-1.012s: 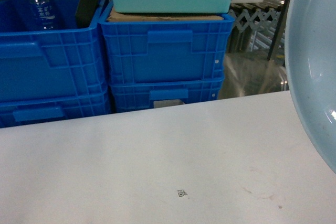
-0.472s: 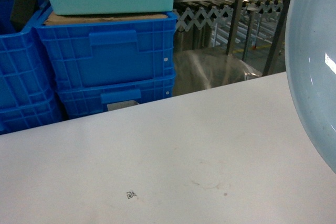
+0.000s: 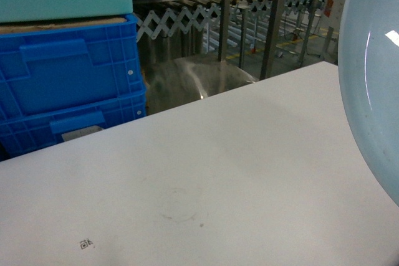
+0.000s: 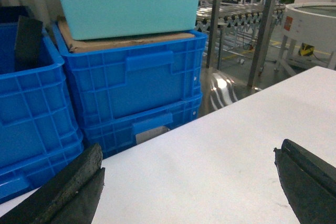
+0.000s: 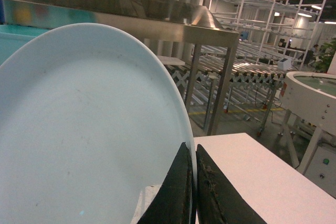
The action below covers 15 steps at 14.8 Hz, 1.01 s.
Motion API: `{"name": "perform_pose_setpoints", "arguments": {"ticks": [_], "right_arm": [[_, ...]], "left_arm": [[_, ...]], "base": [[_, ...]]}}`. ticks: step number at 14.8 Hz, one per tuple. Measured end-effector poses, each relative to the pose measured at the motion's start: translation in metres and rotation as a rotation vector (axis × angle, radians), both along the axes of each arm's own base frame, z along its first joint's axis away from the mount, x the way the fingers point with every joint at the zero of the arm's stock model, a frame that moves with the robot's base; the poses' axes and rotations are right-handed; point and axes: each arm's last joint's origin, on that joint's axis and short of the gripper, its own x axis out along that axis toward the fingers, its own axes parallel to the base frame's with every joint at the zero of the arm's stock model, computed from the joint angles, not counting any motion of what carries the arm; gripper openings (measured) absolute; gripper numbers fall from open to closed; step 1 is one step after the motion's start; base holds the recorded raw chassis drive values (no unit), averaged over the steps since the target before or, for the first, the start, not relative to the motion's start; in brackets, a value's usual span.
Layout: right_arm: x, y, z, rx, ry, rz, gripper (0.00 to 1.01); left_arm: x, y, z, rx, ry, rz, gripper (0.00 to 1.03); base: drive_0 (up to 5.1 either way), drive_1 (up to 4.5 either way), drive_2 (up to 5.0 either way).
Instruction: Place blue tray on left shelf second layer neatly
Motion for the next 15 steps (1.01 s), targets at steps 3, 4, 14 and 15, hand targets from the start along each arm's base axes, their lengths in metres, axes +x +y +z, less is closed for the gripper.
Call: {"name": "perform_pose_setpoints", "arguments": {"ticks": [3,4,14,15], "right_arm": [[0.0000,0.0000,0.0000,0.000,0.000,0.000,0.02],[0.0000,0.0000,0.0000,0.000,0.000,0.000,0.02],[-0.0001,0.0000,0.0001,0.000,-0.001,0.000,0.02],[0.0000,0.0000,0.0000,0.000,0.000,0.000,0.02]], "left_arm": [[0.0000,0.0000,0.0000,0.000,0.000,0.000,0.98],[0.0000,0.0000,0.0000,0.000,0.000,0.000,0.98],[0.0000,0.0000,0.0000,0.000,0.000,0.000,0.98],[0.0000,0.0000,0.0000,0.000,0.000,0.000,0.98]], "base": [[-1.6,-1.60,-1.6],[-1.5,-1.50,-1.5],[-1.6,-1.59,-1.6],[-1.7,-1.65,-1.7]]}}
